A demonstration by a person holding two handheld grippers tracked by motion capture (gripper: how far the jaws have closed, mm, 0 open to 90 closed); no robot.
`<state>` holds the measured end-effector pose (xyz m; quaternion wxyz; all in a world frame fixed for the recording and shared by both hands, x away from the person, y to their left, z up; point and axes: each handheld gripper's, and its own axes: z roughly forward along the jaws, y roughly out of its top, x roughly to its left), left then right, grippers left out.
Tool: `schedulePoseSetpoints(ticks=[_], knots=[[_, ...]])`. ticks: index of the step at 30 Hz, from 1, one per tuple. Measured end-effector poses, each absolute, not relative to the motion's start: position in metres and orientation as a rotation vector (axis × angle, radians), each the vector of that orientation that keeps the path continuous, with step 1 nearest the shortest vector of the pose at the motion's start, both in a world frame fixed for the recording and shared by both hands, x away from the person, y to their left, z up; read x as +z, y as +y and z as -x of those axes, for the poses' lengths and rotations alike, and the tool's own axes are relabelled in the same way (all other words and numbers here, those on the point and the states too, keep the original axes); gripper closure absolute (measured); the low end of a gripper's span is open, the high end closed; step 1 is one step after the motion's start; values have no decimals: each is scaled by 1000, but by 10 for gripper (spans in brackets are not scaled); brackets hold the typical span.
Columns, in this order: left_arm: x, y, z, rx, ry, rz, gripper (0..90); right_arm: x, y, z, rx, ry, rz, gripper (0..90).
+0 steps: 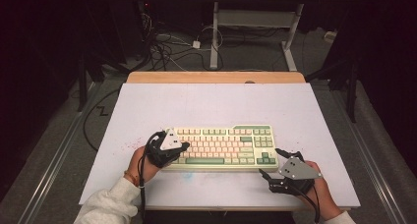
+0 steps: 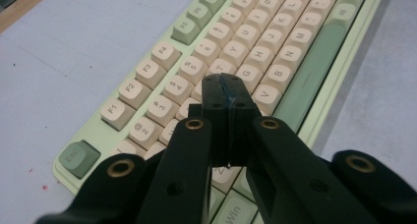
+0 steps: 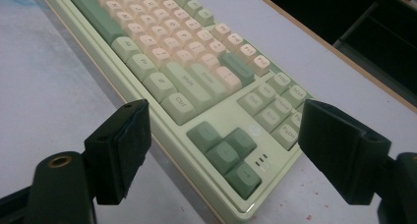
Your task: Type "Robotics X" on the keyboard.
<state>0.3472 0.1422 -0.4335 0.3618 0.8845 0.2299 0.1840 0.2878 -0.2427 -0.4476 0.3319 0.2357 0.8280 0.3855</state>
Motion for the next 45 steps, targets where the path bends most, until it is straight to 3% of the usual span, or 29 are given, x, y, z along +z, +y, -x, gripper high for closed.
schedulePoseSetpoints(ticks=[19,45], knots=[[-436,122,-333,418,470,-2329,875,-448,-243,-288,1007,2166,-609,211],[-452,110,-331,408,436,-2412,876,-448,-242,-287,999,2173,-605,215]])
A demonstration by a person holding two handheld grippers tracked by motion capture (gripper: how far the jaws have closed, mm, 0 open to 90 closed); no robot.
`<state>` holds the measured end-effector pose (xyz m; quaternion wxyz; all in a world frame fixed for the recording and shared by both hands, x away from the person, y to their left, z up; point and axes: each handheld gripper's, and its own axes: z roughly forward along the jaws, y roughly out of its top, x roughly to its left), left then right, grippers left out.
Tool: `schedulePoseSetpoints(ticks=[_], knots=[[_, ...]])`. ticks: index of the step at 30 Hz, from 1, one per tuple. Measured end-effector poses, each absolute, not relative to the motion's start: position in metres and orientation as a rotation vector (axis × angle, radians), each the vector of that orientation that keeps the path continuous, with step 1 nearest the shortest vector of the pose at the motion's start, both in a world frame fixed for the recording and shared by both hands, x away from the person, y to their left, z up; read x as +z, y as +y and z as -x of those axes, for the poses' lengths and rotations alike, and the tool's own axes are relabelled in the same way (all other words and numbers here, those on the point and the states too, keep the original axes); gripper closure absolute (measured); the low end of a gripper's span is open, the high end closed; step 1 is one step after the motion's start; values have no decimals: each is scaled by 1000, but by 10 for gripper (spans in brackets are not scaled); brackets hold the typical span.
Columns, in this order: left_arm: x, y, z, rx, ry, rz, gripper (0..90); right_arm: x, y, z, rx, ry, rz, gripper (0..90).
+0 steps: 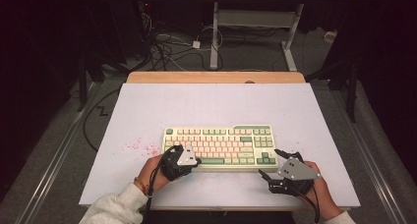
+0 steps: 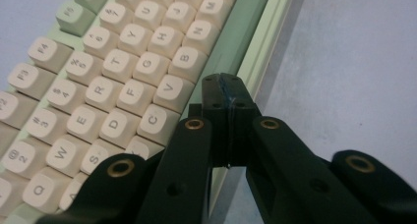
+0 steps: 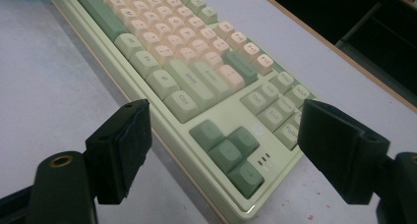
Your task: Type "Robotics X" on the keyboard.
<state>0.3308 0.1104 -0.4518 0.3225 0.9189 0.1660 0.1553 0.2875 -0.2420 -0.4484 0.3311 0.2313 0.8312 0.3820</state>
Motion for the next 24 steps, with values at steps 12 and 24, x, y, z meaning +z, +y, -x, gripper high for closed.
schedulePoseSetpoints(ticks=[12,24], knots=[[-432,126,-331,470,480,-2306,876,-447,-243,-287,1004,2164,-607,215],[-427,135,-332,516,508,-2272,875,-447,-243,-287,1008,2165,-609,215]])
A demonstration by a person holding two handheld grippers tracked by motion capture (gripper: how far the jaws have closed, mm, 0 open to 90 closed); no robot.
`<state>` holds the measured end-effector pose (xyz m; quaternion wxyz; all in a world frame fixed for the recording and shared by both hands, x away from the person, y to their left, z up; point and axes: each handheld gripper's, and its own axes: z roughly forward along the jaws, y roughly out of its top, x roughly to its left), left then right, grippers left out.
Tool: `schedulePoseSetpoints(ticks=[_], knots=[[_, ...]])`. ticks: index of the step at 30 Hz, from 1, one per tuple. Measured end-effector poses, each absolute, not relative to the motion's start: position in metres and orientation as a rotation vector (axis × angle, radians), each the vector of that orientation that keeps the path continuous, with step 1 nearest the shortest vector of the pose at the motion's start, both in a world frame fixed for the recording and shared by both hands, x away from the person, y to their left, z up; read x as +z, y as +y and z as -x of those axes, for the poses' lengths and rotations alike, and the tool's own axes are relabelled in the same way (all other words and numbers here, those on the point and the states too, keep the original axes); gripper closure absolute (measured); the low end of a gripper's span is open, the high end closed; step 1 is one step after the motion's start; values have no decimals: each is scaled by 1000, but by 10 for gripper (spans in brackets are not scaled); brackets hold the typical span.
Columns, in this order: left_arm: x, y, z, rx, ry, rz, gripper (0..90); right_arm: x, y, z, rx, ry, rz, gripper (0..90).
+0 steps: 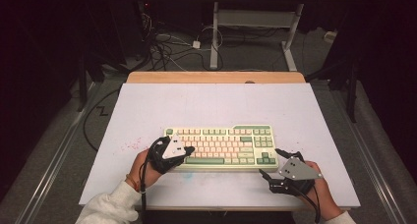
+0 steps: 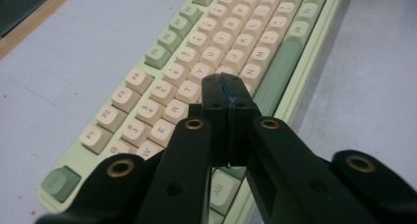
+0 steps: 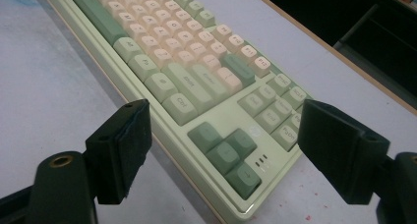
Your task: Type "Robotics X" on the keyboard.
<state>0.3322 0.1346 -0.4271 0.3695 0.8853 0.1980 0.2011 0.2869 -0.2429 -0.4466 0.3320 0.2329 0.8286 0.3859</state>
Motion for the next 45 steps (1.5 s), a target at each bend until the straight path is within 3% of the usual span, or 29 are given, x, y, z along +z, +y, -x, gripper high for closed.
schedulePoseSetpoints(ticks=[36,40,45], knots=[[-434,185,-328,617,624,-2220,873,-434,-238,-303,1116,2155,-673,250],[-435,186,-328,602,636,-2221,873,-431,-235,-307,1114,2161,-665,332],[-436,186,-327,599,639,-2222,873,-427,-230,-315,1104,2217,-646,579]])
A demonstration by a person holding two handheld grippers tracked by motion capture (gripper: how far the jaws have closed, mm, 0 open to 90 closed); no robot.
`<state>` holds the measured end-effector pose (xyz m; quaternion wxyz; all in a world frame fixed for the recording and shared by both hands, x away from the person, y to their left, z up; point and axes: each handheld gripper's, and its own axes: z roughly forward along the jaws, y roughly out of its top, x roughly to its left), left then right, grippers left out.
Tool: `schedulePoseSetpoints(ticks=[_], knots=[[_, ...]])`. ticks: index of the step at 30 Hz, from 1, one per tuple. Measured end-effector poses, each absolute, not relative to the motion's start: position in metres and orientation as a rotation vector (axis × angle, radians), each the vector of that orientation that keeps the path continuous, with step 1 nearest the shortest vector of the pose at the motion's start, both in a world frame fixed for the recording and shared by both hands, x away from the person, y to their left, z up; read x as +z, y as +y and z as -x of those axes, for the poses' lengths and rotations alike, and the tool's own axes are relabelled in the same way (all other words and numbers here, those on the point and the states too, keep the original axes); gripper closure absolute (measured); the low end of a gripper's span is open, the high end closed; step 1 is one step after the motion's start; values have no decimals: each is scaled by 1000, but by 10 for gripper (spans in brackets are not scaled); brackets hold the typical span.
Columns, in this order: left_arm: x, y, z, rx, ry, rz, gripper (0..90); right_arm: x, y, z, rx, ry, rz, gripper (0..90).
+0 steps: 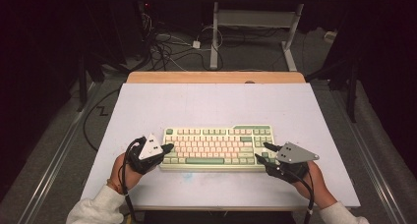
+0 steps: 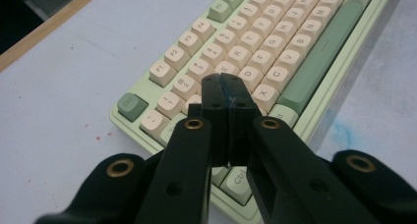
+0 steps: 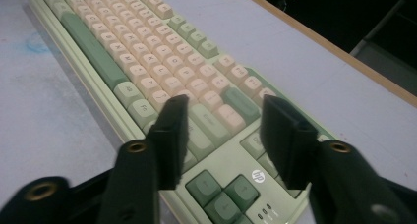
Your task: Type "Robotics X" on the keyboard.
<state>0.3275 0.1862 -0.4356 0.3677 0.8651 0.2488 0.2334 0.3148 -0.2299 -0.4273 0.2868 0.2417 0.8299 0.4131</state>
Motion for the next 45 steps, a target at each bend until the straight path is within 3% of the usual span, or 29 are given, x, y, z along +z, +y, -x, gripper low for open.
schedulePoseSetpoints(ticks=[3,10,23,27,28,32,38,45], knots=[[-436,187,-327,598,640,-2222,873,-426,-225,-320,1106,2245,-655,701],[-436,187,-328,596,640,-2225,873,-428,-214,-335,1073,2333,-652,894],[-438,186,-327,600,635,-2225,872,-447,-191,-349,965,2410,-642,900],[-438,185,-327,623,623,-2225,821,-452,-190,-352,939,2422,-651,900],[-438,185,-327,631,623,-2229,783,-453,-190,-352,935,2424,-652,900],[-437,182,-329,625,635,-2222,435,-453,-191,-353,939,2427,-660,900],[-434,175,-324,662,638,-2193,205,-456,-191,-353,927,2435,-650,900],[-429,172,-322,666,633,-2166,201,-456,-191,-352,926,2436,-655,900]])
